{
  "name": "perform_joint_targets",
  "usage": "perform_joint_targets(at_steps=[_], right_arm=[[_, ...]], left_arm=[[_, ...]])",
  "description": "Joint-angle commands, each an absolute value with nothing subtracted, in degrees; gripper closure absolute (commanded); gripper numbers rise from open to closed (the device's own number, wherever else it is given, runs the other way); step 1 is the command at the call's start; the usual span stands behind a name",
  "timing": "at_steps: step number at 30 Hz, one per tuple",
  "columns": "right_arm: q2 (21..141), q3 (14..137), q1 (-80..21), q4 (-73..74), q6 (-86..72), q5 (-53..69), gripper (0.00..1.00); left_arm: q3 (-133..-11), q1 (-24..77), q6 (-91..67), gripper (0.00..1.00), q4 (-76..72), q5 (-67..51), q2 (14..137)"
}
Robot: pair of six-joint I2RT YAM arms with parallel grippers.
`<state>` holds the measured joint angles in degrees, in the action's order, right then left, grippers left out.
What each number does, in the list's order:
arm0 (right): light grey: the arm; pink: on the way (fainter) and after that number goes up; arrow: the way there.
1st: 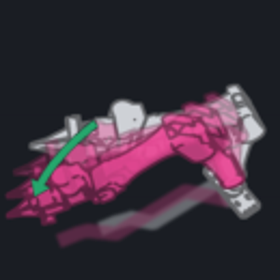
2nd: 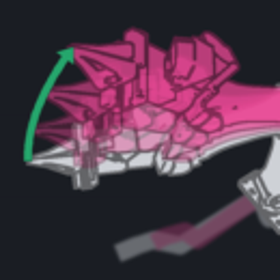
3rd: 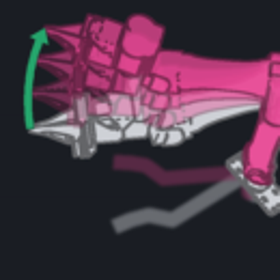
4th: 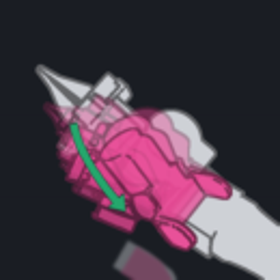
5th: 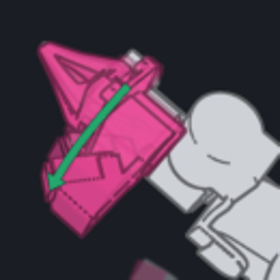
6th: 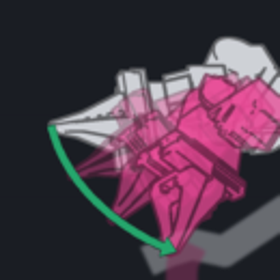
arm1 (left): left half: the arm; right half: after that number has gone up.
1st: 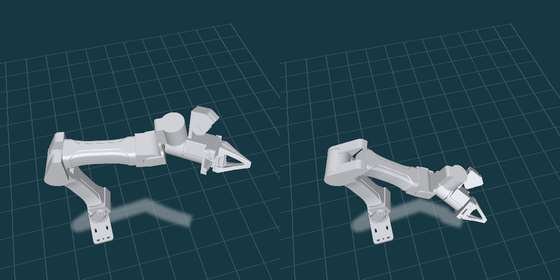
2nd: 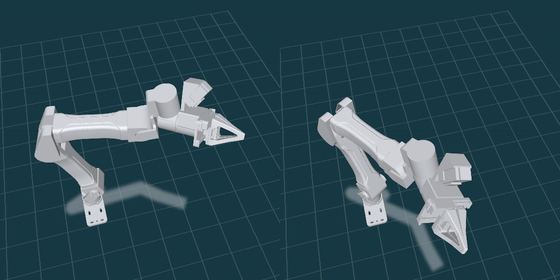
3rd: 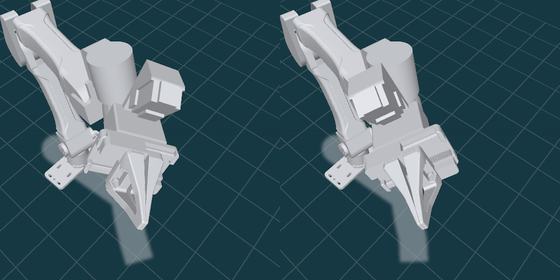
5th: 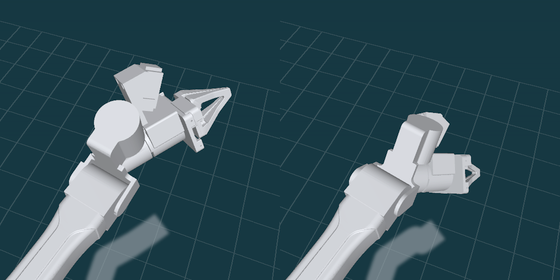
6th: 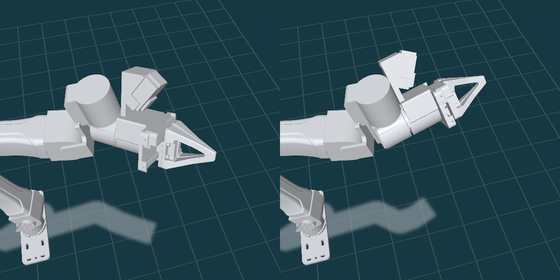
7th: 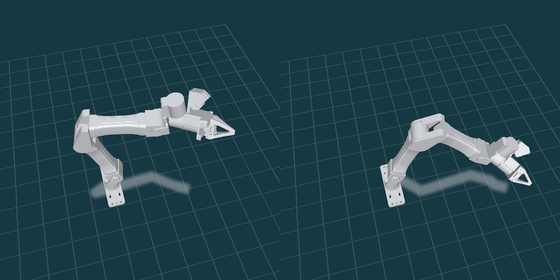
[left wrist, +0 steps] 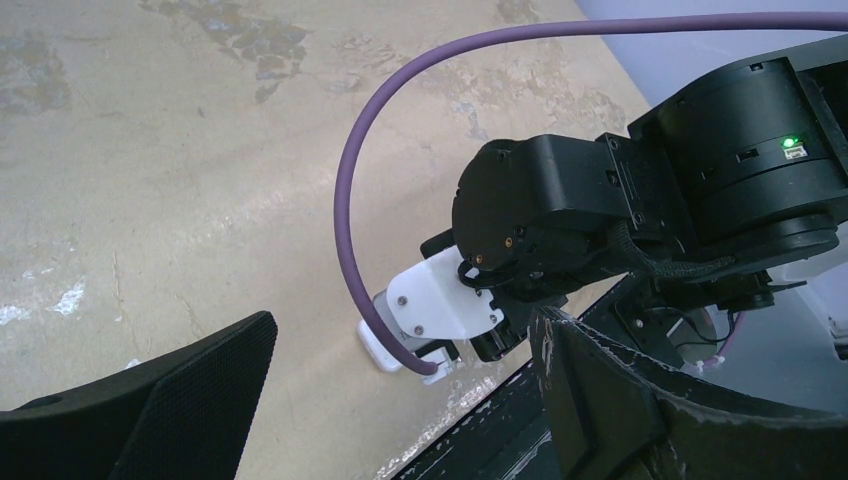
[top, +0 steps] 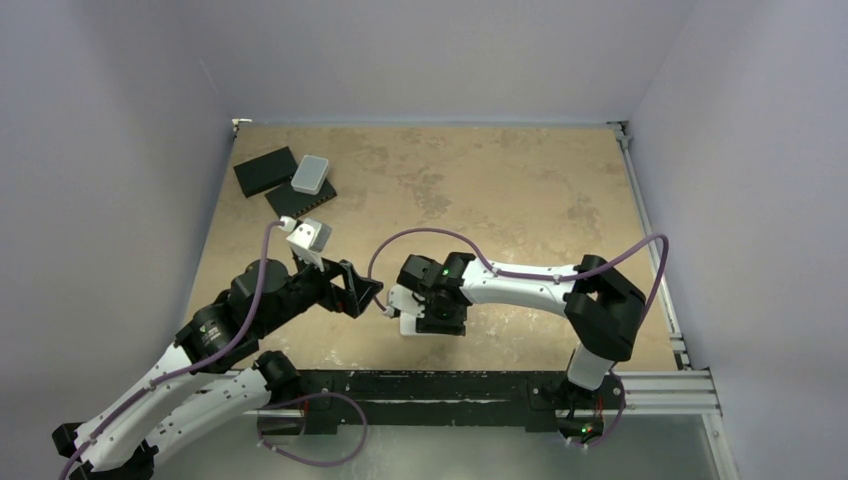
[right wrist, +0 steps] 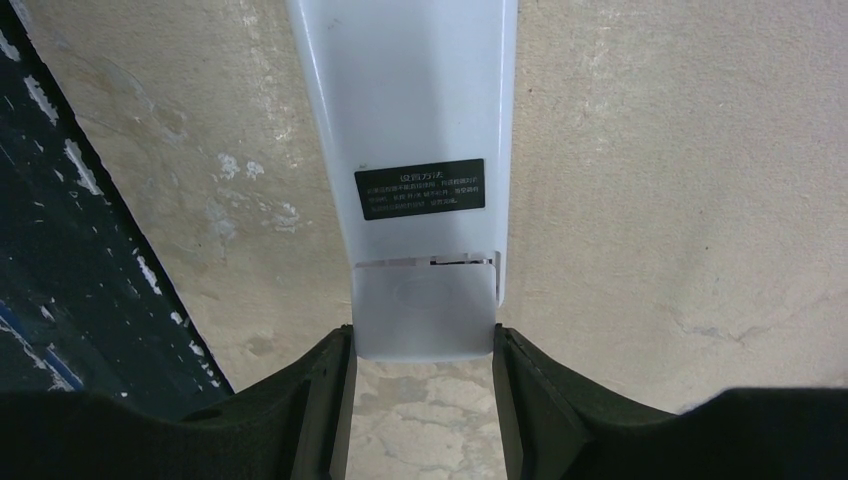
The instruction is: Load the batteries into the remote control
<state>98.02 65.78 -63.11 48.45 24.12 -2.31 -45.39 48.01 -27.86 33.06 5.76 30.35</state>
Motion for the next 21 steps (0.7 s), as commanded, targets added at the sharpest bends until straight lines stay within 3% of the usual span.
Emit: perform_joint_targets(at_steps=[1,21], right_arm=[[97.13,68.53,-63.50,48.86,25.18,-2.81,0.69],[97.06,68.37,-63.37,49.39,26.30,-3.42,0.69]], left_arm=[[-45.22,47.76,-26.98,0.01,30.93,5.74,29.79],[-45.18,47.76,-27.00,0.01,30.90,5.71,29.88]])
